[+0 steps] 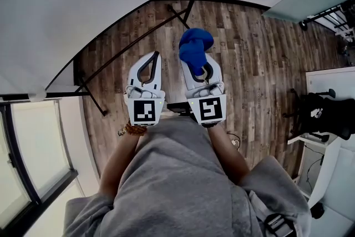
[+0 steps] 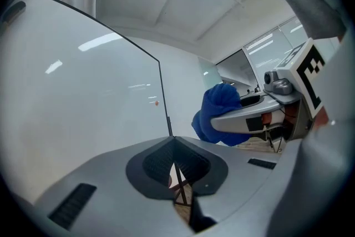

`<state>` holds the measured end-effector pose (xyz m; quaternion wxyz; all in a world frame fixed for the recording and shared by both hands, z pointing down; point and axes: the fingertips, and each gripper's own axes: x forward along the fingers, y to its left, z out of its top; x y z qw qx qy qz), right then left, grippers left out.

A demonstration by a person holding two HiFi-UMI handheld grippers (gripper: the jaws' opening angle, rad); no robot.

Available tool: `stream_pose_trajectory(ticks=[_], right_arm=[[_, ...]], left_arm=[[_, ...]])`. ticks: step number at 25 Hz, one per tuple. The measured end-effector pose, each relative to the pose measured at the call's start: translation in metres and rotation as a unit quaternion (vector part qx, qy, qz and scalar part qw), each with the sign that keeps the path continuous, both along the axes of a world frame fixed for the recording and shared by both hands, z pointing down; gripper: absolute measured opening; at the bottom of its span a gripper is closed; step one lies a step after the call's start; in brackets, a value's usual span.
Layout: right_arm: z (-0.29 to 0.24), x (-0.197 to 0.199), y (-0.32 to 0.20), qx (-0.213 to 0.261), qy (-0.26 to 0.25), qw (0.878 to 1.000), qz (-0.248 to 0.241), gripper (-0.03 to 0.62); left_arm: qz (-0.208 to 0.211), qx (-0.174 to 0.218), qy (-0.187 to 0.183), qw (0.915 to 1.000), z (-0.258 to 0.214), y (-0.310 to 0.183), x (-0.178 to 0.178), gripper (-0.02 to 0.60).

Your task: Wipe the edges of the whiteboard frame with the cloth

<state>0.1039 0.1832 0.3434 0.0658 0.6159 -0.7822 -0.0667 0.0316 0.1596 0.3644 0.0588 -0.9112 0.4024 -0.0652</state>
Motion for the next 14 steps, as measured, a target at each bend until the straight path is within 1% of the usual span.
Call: stream_pose_trajectory(ticks=[4,7,10,14], right_arm=[[0.004,0.013,0.006,-0.004,0.006,1.0,0.013,0.121],[0.004,0.019,0.01,-0.005,0.019,1.0,0.021,0.121],[0.005,0.02,0.013,-0.005,0.043,0.999,0.02,0.121],[0.004,0.014,0.017,-0.002,0.077,0.997,0.004,0.121]], left_arm=[[0.016,-0.011,0.0,0.9998,0.002,0.003,0.012,0.006],[0.03,-0.027,0.009,0.9991,0.002,0.008,0.019,0.006],[0.06,-0.046,0.026,0.9968,-0.001,0.013,0.026,0.006],[0.097,-0.068,0.048,0.9918,-0.011,0.018,0.033,0.006]])
